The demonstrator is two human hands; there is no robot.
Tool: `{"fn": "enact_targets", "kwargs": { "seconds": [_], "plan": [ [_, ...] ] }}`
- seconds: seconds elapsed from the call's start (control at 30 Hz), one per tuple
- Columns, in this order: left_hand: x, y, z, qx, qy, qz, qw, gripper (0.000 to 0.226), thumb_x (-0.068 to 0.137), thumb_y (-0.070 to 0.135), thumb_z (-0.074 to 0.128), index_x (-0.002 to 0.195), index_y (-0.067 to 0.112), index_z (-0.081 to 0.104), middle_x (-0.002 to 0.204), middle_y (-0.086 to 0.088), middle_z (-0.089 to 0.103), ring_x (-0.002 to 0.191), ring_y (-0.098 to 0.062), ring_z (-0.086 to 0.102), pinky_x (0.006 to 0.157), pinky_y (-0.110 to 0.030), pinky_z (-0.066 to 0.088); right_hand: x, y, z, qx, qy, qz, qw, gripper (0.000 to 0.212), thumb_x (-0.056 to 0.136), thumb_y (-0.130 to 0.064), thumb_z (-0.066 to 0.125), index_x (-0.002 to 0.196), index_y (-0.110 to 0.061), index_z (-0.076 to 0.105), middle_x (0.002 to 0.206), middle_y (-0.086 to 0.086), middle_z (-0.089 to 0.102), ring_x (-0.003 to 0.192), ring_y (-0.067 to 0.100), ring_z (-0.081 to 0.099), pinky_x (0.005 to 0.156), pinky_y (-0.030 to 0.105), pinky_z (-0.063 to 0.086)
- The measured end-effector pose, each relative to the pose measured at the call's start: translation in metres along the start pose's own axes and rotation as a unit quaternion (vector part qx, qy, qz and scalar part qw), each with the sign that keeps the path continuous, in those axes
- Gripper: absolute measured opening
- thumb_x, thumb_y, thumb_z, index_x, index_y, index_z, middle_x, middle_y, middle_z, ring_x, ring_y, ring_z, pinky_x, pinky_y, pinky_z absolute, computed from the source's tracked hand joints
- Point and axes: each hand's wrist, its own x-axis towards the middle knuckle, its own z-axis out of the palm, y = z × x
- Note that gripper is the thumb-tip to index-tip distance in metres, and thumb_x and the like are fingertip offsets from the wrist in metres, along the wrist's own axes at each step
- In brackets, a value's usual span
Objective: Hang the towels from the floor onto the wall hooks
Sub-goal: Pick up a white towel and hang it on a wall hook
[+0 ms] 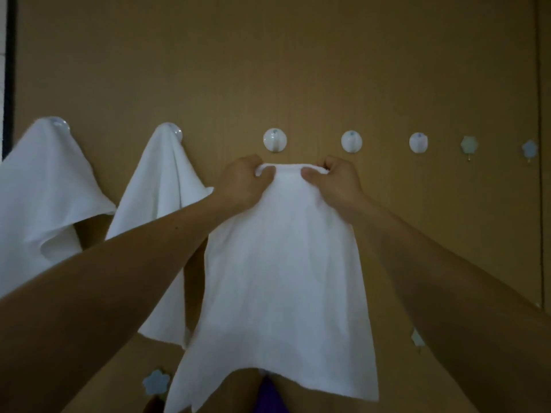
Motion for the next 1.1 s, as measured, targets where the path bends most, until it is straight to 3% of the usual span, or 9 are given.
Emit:
{"fn": "enact_targets", "kwargs": {
  "seconds": [0.13, 0.23, 0.4, 0.5, 0.63, 0.8, 0.97, 1.03, 1.1],
  "plan": [
    [0.058, -0.006, -0.012, 0.080, 0.068, 0.029, 0.994, 0.028, 0.097, 0.040, 0.044, 0.081, 0.017, 0.050, 0.083, -0.002, 0.055, 0.078, -0.021, 0.049, 0.067, -0.028, 0.030, 0.055, -0.016, 0.012, 0.005, 0.035, -0.018, 0.999, 0.019, 0.080, -0.036, 0.066, 0.070, -0.025, 0.054, 0.071, -0.008, 0.061, 0.065, 0.012, 0.058, 0.063, 0.030, 0.046],
    [0.095, -0.009, -0.015, 0.076, 0.094, 0.023, 0.992, 0.030, 0.096, 0.040, 0.046, 0.078, 0.016, 0.050, 0.079, -0.003, 0.054, 0.077, -0.023, 0.050, 0.066, -0.030, 0.032, 0.093, -0.026, 0.020, -0.017, 0.065, -0.033, 0.997, 0.015, 0.078, -0.037, 0.065, 0.076, -0.022, 0.060, 0.078, -0.004, 0.065, 0.075, 0.020, 0.065, 0.069, 0.035, 0.051],
    [0.122, -0.028, 0.003, 0.125, 0.122, -0.025, 0.984, 0.023, 0.094, 0.040, 0.048, 0.089, 0.018, 0.053, 0.087, -0.001, 0.055, 0.082, -0.023, 0.051, 0.071, -0.029, 0.036, 0.128, -0.013, 0.033, -0.083, 0.059, -0.013, 0.995, 0.017, 0.077, -0.033, 0.065, 0.073, -0.019, 0.057, 0.078, -0.003, 0.061, 0.079, 0.022, 0.063, 0.064, 0.026, 0.042],
    [0.121, -0.035, 0.012, 0.150, 0.158, -0.037, 0.975, 0.018, 0.092, 0.039, 0.047, 0.093, 0.021, 0.050, 0.085, 0.002, 0.054, 0.075, -0.020, 0.050, 0.068, -0.030, 0.036, 0.131, -0.003, 0.038, -0.091, 0.071, 0.011, 0.993, 0.016, 0.075, -0.031, 0.066, 0.069, -0.020, 0.055, 0.080, -0.003, 0.063, 0.078, 0.021, 0.063, 0.070, 0.029, 0.051],
    [0.117, -0.030, 0.015, 0.171, 0.180, -0.016, 0.969, 0.014, 0.094, 0.036, 0.042, 0.092, 0.023, 0.044, 0.068, 0.007, 0.047, 0.059, -0.011, 0.043, 0.056, -0.030, 0.032, 0.130, -0.007, 0.038, -0.092, 0.091, 0.002, 0.992, 0.012, 0.078, -0.029, 0.064, 0.086, -0.020, 0.064, 0.090, -0.001, 0.067, 0.079, 0.021, 0.064, 0.071, 0.030, 0.053],
    [0.103, -0.021, 0.015, 0.162, 0.099, -0.056, 0.980, 0.012, 0.093, 0.027, 0.045, 0.089, 0.016, 0.047, 0.074, 0.003, 0.051, 0.063, -0.012, 0.047, 0.059, -0.030, 0.035, 0.115, -0.004, 0.041, -0.116, 0.043, 0.032, 0.992, 0.015, 0.079, -0.031, 0.063, 0.082, -0.016, 0.062, 0.088, 0.002, 0.067, 0.081, 0.023, 0.065, 0.065, 0.029, 0.048],
    [0.096, -0.002, 0.004, 0.006, -0.051, -0.214, 0.976, 0.023, 0.089, 0.027, 0.058, 0.078, 0.007, 0.060, 0.072, -0.003, 0.058, 0.061, -0.015, 0.053, 0.049, -0.026, 0.038, 0.096, 0.003, 0.037, -0.066, -0.060, 0.126, 0.988, 0.030, 0.074, -0.040, 0.066, 0.082, -0.011, 0.064, 0.080, 0.005, 0.069, 0.072, 0.023, 0.067, 0.065, 0.034, 0.054],
    [0.092, -0.002, 0.008, 0.102, -0.038, -0.161, 0.981, 0.026, 0.089, 0.034, 0.056, 0.090, 0.008, 0.060, 0.077, -0.001, 0.058, 0.065, -0.015, 0.054, 0.051, -0.027, 0.037, 0.091, 0.006, 0.039, -0.170, -0.029, 0.096, 0.980, 0.034, 0.079, -0.048, 0.058, 0.082, -0.015, 0.063, 0.085, 0.001, 0.067, 0.075, 0.020, 0.064, 0.062, 0.029, 0.047],
    [0.086, -0.006, 0.014, 0.230, 0.056, -0.022, 0.971, 0.027, 0.087, 0.035, 0.054, 0.102, 0.012, 0.053, 0.088, 0.000, 0.056, 0.074, -0.017, 0.052, 0.059, -0.030, 0.037, 0.086, 0.007, 0.043, -0.311, 0.059, -0.016, 0.948, 0.027, 0.084, -0.043, 0.052, 0.092, -0.020, 0.062, 0.099, 0.000, 0.059, 0.093, 0.021, 0.055, 0.073, 0.032, 0.037]
  ]
}}
